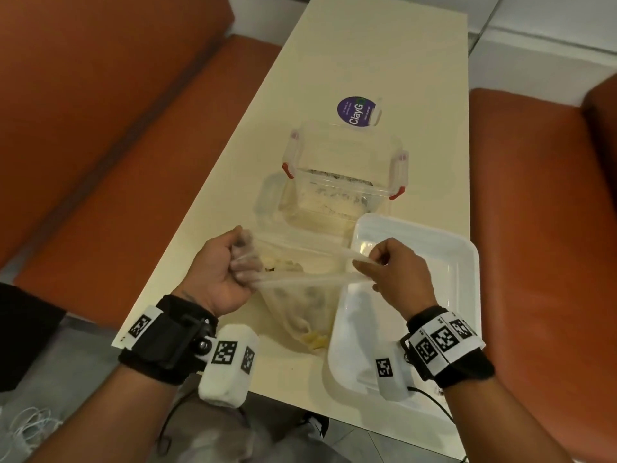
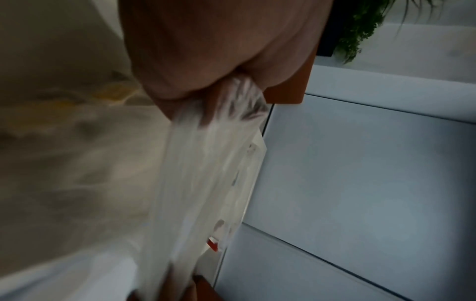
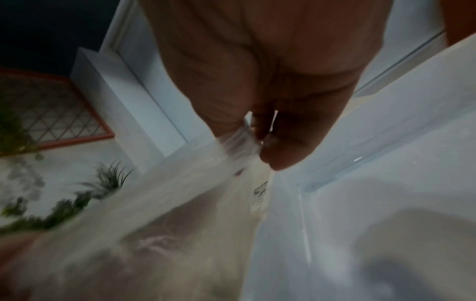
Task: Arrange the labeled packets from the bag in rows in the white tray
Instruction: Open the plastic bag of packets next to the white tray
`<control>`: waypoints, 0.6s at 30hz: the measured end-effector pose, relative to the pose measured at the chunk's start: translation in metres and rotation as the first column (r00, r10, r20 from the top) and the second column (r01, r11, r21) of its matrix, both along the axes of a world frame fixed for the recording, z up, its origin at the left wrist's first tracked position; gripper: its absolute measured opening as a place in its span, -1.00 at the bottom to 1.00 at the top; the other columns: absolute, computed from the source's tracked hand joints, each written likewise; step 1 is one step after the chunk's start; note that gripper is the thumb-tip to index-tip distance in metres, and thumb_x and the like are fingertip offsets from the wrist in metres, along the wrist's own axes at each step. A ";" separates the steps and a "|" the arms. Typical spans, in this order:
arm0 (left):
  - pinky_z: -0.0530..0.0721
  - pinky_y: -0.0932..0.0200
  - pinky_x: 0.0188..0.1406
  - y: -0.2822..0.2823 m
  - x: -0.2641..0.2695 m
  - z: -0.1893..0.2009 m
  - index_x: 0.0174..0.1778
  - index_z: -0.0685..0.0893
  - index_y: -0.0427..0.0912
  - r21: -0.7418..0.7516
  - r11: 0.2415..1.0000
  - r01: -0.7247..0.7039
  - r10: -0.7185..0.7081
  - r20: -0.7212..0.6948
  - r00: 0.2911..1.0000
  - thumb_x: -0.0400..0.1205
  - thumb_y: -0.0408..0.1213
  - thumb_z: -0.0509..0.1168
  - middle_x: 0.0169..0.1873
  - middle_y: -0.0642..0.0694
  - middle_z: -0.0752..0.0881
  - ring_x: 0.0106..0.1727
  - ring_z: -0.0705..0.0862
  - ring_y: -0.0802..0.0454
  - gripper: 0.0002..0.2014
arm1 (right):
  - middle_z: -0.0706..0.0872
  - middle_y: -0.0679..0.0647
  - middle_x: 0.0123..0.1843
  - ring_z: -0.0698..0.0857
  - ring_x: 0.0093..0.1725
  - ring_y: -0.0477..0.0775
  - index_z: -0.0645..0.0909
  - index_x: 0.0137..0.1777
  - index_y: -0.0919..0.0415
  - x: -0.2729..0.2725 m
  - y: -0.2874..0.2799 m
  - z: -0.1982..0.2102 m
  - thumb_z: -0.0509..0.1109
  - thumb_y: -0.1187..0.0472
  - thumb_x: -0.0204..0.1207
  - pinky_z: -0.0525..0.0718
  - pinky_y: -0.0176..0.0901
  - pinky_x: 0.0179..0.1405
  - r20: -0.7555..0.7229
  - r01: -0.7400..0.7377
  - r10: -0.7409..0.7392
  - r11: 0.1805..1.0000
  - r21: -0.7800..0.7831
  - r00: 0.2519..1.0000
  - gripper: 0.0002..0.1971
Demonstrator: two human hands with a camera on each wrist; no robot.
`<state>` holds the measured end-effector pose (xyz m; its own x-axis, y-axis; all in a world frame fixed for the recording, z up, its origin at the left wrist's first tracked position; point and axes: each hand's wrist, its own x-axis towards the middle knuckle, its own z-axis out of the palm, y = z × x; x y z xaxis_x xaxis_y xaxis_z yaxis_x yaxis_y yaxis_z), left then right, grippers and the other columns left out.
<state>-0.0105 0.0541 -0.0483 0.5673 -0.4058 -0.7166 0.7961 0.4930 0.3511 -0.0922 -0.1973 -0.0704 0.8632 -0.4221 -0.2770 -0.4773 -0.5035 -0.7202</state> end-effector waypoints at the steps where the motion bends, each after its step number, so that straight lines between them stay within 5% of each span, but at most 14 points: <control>1: 0.18 0.34 -0.77 0.002 -0.001 -0.002 -0.45 0.53 -0.06 0.021 1.000 0.001 -0.001 0.009 1.000 0.73 -0.09 0.17 -0.67 0.10 0.24 -0.72 0.24 0.21 -0.61 | 0.74 0.02 -0.33 0.74 -0.31 0.08 0.57 -0.26 0.19 0.001 0.000 0.002 0.59 0.14 0.49 0.75 -0.10 -0.27 -0.003 0.102 -0.103 0.980 0.171 0.995 -0.74; 2: 0.15 0.33 -0.75 0.003 -0.002 -0.004 -0.44 0.52 -0.05 0.050 0.999 0.011 -0.012 0.025 1.000 0.74 -0.04 0.17 -0.66 0.09 0.24 -0.72 0.23 0.21 -0.60 | 0.73 0.05 -0.37 0.74 -0.33 0.07 0.60 -0.24 0.24 0.002 0.000 0.005 0.57 0.19 0.52 0.78 -0.14 -0.30 -0.038 0.192 -0.193 0.903 0.384 0.981 -0.78; 4: 0.12 0.33 -0.72 0.005 -0.005 -0.005 -0.38 0.51 -0.02 0.127 0.991 0.047 -0.056 0.066 0.996 0.72 0.07 0.20 -0.66 0.09 0.24 -0.71 0.22 0.21 -0.61 | 0.75 0.08 -0.37 0.75 -0.39 0.02 0.67 -0.16 0.29 0.005 0.002 0.013 0.49 0.27 0.58 0.80 -0.21 -0.37 -0.198 0.349 -0.314 0.559 0.752 0.929 -0.88; 6: 0.10 0.32 -0.68 0.008 -0.008 -0.005 -0.34 0.50 0.02 0.221 0.971 0.093 -0.121 0.117 0.986 0.62 0.18 0.32 -0.60 0.11 0.23 -0.67 0.20 0.20 -0.64 | 0.82 0.11 -0.27 0.83 -0.36 0.01 0.72 -0.07 0.25 0.009 0.003 0.019 0.43 0.25 0.62 0.83 -0.11 -0.39 -0.343 0.423 -0.324 0.217 0.880 0.882 -0.91; 7: 0.10 0.31 -0.66 0.010 -0.010 -0.005 -0.28 0.49 0.03 0.300 0.945 0.128 -0.185 0.171 0.968 0.55 0.19 0.39 -0.55 0.12 0.26 -0.61 0.18 0.19 -0.65 | 0.83 0.11 -0.24 0.85 -0.33 0.03 0.72 -0.05 0.23 0.011 0.003 0.020 0.40 0.23 0.64 0.84 -0.04 -0.39 -0.376 0.429 -0.306 0.127 0.894 0.874 -0.89; 10: 0.18 0.28 -0.60 0.008 -0.016 -0.004 -0.14 0.55 0.04 0.567 0.801 0.195 -0.431 0.317 0.845 0.48 -0.01 0.52 -0.43 0.17 0.49 -0.52 0.20 0.17 -0.73 | 0.73 0.06 -0.37 0.83 -0.39 0.00 0.71 -0.12 0.23 0.017 0.007 0.015 0.31 0.16 0.69 0.86 0.05 -0.37 -0.400 0.417 -0.256 0.013 0.909 0.880 -0.78; 13: 0.27 0.25 -0.53 0.002 -0.015 -0.010 -0.34 0.63 -0.01 0.689 0.713 0.127 -0.491 0.363 0.792 0.61 -0.09 0.46 -0.45 0.05 0.43 -0.52 0.24 0.14 -0.77 | 0.47 -0.03 -0.56 0.54 -0.64 -0.11 0.63 -0.12 0.28 0.020 0.018 0.016 0.31 0.18 0.63 0.73 -0.21 -0.58 -0.432 0.402 -0.233 -0.169 0.900 0.871 -0.82; 15: 0.38 0.23 -0.47 -0.001 -0.012 -0.012 -0.36 0.70 -0.04 0.671 0.735 0.095 -0.429 0.353 0.831 0.67 -0.02 0.37 -0.42 -0.02 0.45 -0.52 0.32 0.13 -0.70 | 0.42 -0.01 -0.61 0.44 -0.73 -0.10 0.60 -0.20 0.29 0.021 0.024 0.015 0.25 0.20 0.70 0.53 -0.29 -0.75 -0.434 0.411 -0.236 -0.142 0.901 0.870 -0.74; 18: 0.60 0.16 -0.34 0.000 -0.006 -0.015 -0.25 0.71 -0.09 0.520 0.853 0.035 -0.214 0.287 0.934 0.70 -0.04 0.32 -0.39 0.03 0.66 -0.39 0.62 0.12 -0.72 | 0.38 -0.04 -0.66 0.36 -0.77 -0.11 0.44 -0.36 0.16 0.019 0.029 0.017 0.22 0.19 0.72 0.34 -0.30 -0.81 -0.377 0.394 -0.189 0.061 0.917 0.907 -0.64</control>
<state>-0.0161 0.0545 -0.0635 0.7708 -0.1265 -0.6244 0.6355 0.0834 0.7676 -0.0731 -0.1687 -0.0537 0.6579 0.0826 -0.7485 -0.5231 0.7652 -0.3753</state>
